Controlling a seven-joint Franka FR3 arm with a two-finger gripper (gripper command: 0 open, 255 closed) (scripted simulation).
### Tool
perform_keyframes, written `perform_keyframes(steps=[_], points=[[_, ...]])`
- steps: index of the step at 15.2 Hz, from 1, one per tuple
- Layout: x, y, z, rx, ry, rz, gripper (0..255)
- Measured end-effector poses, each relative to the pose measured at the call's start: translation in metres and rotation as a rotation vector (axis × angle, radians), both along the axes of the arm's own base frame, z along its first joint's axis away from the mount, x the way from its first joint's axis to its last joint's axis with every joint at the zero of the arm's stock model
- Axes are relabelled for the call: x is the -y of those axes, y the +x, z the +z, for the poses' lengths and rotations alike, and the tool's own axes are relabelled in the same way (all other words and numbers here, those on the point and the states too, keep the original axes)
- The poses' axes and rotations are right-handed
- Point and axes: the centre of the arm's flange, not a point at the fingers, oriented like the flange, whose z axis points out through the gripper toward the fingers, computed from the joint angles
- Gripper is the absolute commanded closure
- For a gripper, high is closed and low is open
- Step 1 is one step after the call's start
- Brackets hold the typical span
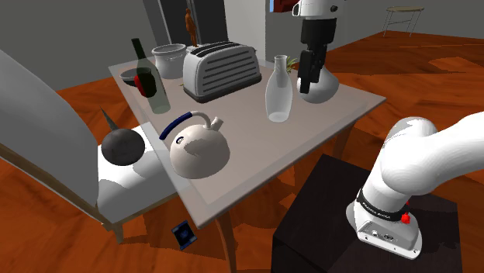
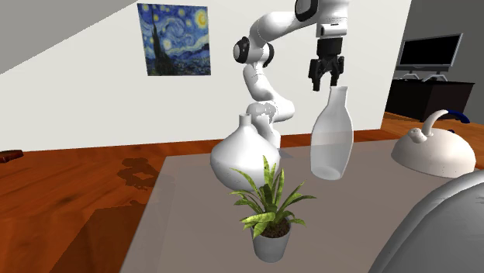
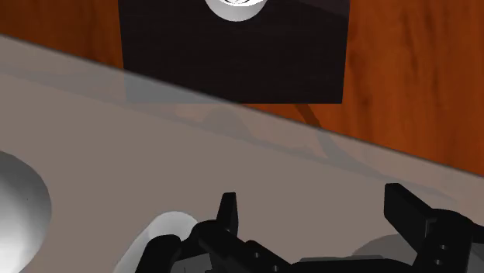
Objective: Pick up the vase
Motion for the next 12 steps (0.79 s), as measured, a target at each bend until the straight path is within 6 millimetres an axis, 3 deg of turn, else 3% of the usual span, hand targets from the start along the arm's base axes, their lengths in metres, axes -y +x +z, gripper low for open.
perform_keyframes(steps=[3,12], points=[[0.015,0.005,0.0,-0.003,-0.003,-0.005,0],[0.12,0.046,-0.007,-0.024,-0.024,-0.041,0]])
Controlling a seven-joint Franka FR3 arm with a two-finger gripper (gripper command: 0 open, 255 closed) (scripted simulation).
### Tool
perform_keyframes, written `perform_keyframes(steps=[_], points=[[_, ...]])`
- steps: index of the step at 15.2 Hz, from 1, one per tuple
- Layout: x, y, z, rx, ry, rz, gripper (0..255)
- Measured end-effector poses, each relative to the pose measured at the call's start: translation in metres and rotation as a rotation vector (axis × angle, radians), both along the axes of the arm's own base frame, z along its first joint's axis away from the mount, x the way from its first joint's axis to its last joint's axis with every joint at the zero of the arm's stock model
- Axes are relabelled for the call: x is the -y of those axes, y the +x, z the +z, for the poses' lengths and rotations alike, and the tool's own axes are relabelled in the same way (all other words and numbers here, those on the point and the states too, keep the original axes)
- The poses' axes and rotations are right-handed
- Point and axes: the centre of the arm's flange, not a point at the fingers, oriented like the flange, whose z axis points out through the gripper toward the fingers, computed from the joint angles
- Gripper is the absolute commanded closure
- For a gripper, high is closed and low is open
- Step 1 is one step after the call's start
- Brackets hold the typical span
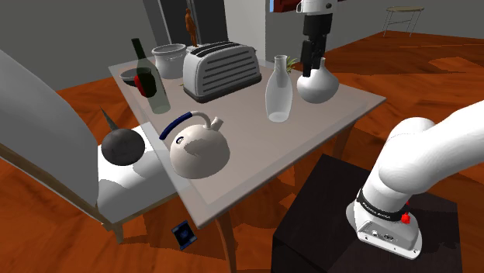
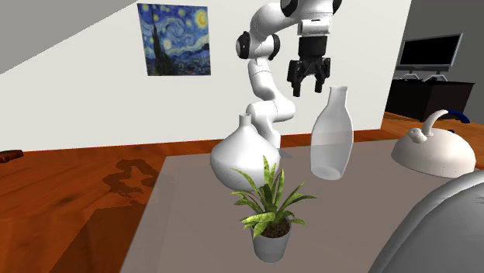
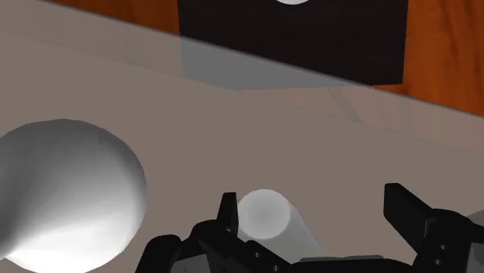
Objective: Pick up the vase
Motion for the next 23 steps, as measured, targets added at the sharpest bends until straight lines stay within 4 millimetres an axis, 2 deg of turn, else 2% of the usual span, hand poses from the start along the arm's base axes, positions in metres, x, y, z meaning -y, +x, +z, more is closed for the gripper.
perform_keyframes(steps=[18,20,23], points=[[0.225,0.065,-0.009,-0.043,-0.044,-0.074,0],[0.236,0.065,-0.011,-0.045,-0.048,-0.077,0],[0.239,0.066,-0.023,-0.046,-0.049,-0.077,0]])
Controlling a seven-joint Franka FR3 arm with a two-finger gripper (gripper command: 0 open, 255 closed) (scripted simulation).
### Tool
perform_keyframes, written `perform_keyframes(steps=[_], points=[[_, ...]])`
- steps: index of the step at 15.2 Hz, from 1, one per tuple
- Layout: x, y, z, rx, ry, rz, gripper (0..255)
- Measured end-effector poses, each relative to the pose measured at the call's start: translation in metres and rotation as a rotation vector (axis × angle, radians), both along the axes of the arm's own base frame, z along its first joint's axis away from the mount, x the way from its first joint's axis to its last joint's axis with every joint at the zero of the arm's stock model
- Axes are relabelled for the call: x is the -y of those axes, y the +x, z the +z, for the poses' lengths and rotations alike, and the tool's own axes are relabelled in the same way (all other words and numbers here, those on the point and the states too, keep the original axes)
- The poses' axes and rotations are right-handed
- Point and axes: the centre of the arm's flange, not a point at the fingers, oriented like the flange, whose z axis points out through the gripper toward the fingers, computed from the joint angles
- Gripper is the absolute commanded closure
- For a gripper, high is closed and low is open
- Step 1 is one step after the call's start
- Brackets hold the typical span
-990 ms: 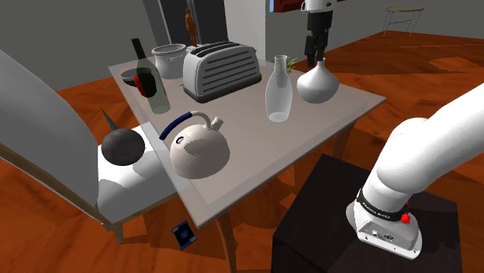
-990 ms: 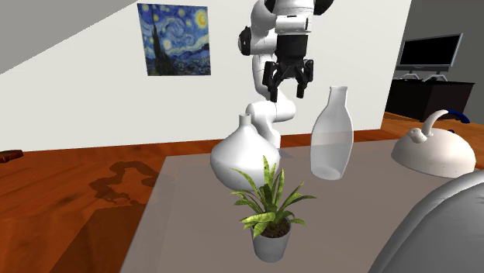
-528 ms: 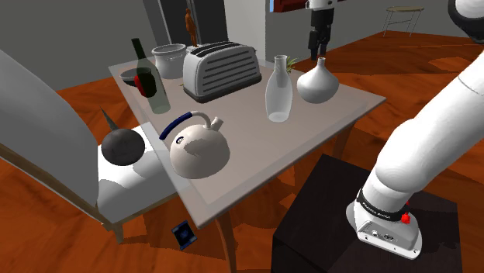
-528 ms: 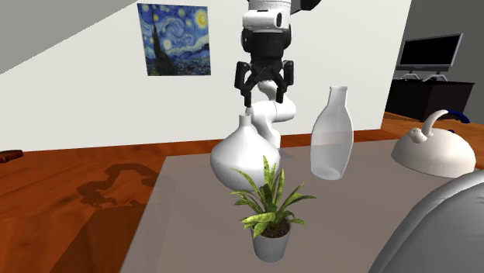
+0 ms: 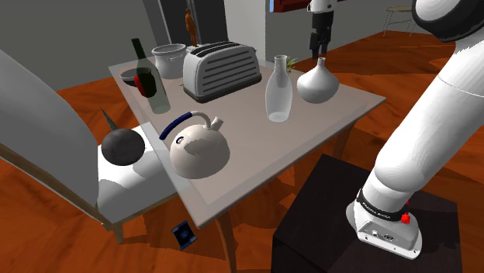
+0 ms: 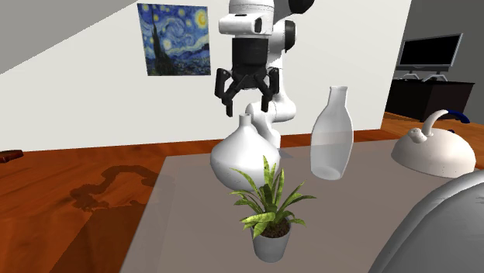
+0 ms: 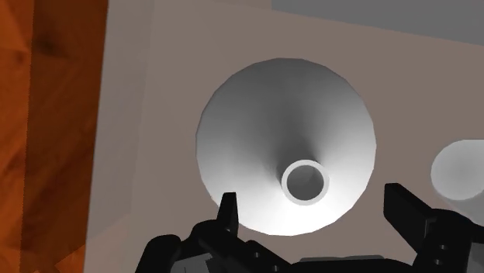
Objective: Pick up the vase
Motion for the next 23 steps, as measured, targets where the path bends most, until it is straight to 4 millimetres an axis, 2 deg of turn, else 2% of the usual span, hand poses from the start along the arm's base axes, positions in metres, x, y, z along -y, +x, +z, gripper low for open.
perform_keyframes(steps=[4,5,15,23], points=[[0.001,-0.001,-0.021,0.0,0.0,0.0,0],[0.001,-0.001,-0.022,0.0,0.0,0.0,255],[0.001,-0.001,-0.024,0.001,-0.001,0.0,255],[0.0,-0.002,0.012,0.0,0.0,0.0,255]])
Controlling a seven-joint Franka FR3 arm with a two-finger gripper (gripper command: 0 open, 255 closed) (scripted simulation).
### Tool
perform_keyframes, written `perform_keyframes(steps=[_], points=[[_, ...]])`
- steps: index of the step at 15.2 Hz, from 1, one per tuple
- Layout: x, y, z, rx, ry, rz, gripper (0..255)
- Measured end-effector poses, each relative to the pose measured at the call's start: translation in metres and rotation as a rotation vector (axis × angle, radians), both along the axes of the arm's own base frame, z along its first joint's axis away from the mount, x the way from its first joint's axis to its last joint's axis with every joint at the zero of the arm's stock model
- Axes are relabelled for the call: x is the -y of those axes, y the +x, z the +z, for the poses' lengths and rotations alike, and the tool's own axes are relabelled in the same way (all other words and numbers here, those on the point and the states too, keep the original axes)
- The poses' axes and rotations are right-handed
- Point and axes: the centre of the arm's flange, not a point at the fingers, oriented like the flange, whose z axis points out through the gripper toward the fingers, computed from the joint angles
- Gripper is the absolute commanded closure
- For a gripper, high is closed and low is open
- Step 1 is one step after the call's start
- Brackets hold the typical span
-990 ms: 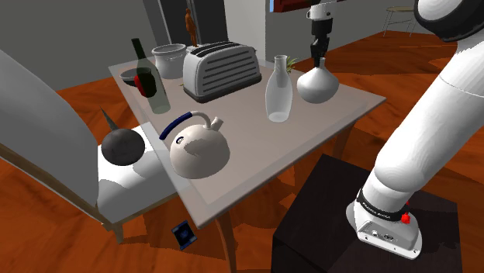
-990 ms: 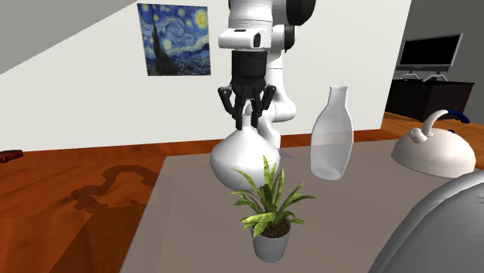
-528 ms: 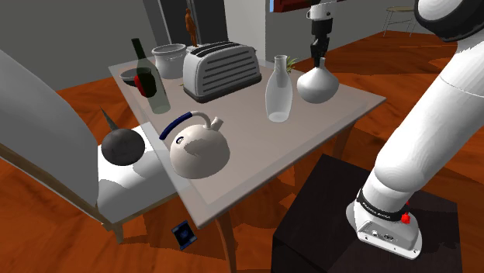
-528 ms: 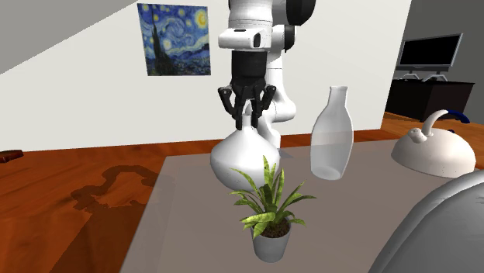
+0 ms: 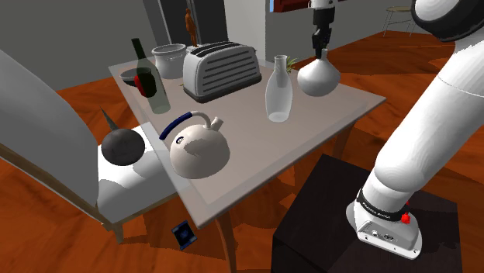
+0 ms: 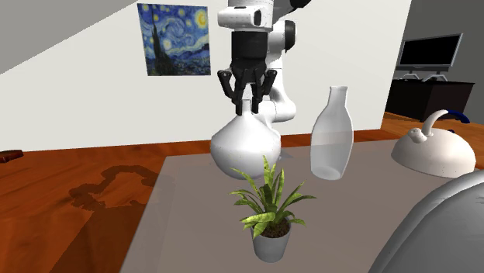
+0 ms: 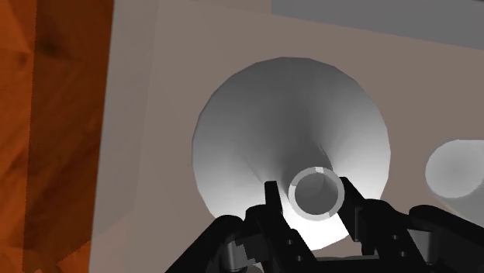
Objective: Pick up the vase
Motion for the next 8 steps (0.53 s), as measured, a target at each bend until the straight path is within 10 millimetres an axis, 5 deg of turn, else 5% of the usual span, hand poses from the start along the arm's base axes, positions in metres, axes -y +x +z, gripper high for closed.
perform_keyframes(steps=[8], points=[[0.0,0.001,0.041,0.0,0.0,0.0,255]])
